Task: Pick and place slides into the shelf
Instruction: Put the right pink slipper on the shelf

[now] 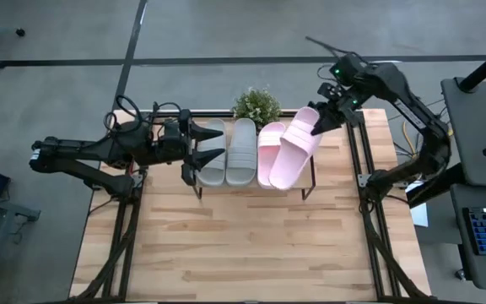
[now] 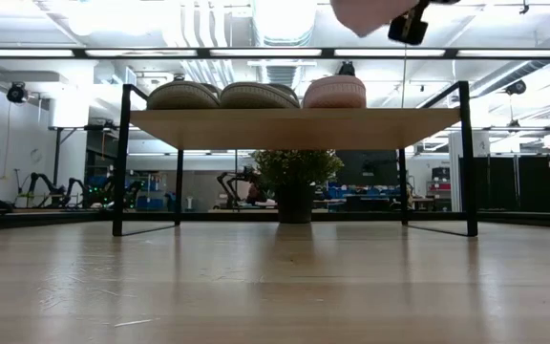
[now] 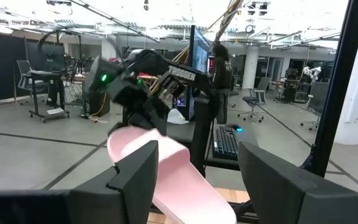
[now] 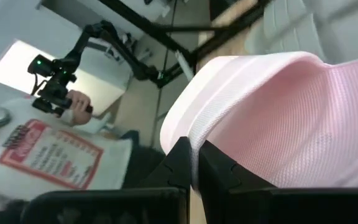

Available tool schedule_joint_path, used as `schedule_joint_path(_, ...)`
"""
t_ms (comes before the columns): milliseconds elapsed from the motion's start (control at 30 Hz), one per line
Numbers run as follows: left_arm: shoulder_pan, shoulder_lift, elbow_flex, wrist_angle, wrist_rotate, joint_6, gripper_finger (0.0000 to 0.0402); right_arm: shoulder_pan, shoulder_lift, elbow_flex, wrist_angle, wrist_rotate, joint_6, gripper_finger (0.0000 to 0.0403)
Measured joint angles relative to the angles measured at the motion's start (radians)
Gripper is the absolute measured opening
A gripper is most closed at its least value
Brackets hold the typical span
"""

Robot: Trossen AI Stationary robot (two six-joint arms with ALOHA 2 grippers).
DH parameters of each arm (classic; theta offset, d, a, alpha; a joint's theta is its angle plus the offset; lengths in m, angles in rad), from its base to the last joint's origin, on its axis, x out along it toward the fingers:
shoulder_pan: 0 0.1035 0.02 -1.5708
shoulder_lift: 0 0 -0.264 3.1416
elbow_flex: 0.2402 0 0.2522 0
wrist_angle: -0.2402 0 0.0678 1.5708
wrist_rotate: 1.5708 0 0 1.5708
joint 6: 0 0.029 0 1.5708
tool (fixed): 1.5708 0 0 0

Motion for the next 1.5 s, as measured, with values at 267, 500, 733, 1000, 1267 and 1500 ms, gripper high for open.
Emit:
schedule_joint_path(267,0.0,-0.003,0.0,-0.001,0.004,0.0,0.0206,-0.005,0.077,0.057,-0.08,0.03,0.014,0.0008)
schedule_joint_path(500,0.0,-0.002,-0.001,-0.009,0.006,0.0,0.0206,-0.006,0.094,0.091,-0.104,0.147,0.047,0.0008)
schedule_joint_path(733,0.0,0.001,-0.002,-0.023,0.005,0.0,0.0206,-0.006,0.096,0.086,-0.109,0.218,-0.028,0.0008)
schedule_joint_path(1000,0.0,0.031,-0.003,-0.024,0.005,0.0,0.0206,-0.017,0.104,0.062,-0.107,0.232,-0.129,0.0008)
schedule_joint_path(1267,0.0,0.062,-0.003,-0.023,0.004,0.0,0.0206,-0.034,0.079,0.043,-0.108,0.18,-0.138,0.0008)
schedule_joint_path(1500,0.0,0.072,-0.003,-0.026,0.004,-0.002,0.0206,-0.081,-0.006,0.024,-0.109,0.149,-0.126,0.0008)
